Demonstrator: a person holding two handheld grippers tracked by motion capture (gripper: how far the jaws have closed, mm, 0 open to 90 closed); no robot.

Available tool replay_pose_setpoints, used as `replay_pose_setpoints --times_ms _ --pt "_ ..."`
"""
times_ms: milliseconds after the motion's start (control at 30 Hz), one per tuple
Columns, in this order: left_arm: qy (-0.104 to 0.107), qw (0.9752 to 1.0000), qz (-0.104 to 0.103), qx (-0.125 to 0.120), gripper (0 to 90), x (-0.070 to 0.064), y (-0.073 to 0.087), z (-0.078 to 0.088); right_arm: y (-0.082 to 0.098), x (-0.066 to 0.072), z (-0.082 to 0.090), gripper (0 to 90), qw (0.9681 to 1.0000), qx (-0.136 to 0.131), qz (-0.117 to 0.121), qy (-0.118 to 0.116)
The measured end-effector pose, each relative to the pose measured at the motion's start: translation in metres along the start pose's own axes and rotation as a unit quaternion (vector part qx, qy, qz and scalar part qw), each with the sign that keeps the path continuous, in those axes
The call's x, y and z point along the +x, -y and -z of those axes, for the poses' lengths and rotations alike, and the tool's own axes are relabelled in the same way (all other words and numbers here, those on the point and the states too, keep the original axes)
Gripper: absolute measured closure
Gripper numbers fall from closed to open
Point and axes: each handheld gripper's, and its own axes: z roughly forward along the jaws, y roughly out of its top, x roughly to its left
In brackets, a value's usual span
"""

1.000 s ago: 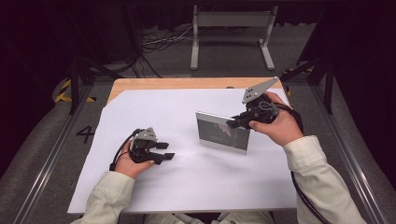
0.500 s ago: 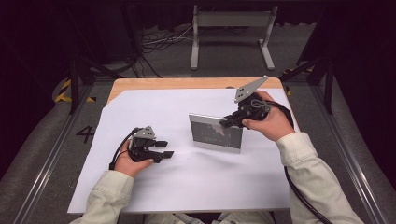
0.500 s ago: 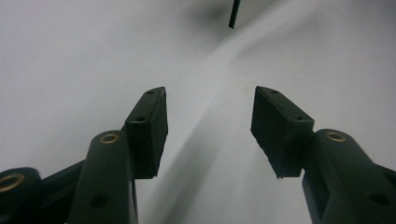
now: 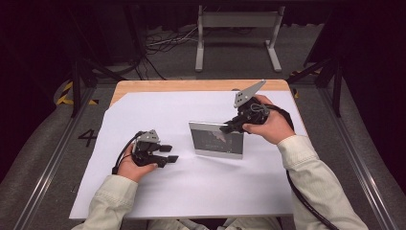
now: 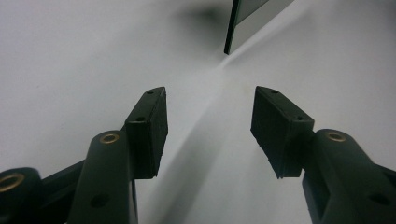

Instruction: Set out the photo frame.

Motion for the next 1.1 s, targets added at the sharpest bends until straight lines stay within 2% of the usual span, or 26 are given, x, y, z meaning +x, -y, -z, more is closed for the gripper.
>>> replay_pose_setpoints --times_ms 167,333,600,800,933,1100 --pt "0.0 1.0 -0.002 0.002 46.7 0.001 0.0 0.0 -0.002 -0.001 -0.005 84.1 0.9999 0.005 0.009 -0.009" --pt "0.001 1.0 0.007 0.004 46.5 0.001 0.002 0.0 -0.003 -0.001 -0.008 84.0 0.9996 0.009 0.014 -0.025" --pt "0.003 1.0 0.009 0.003 46.6 0.002 0.004 0.001 -0.002 -0.004 -0.011 84.0 0.9989 0.022 0.021 -0.036" --pt "0.004 0.9999 0.011 0.0 46.6 0.002 0.004 0.001 -0.001 -0.01 -0.01 83.2 0.9982 0.036 0.032 -0.036" --pt "0.004 0.9999 0.009 0.001 46.6 0.002 0.004 0.001 -0.003 -0.013 -0.011 79.8 0.9968 0.059 0.051 -0.016" --pt "0.006 0.9999 0.011 0.004 46.6 0.002 0.004 0.001 0.0 -0.016 -0.011 78.5 0.9959 0.071 0.055 -0.008"
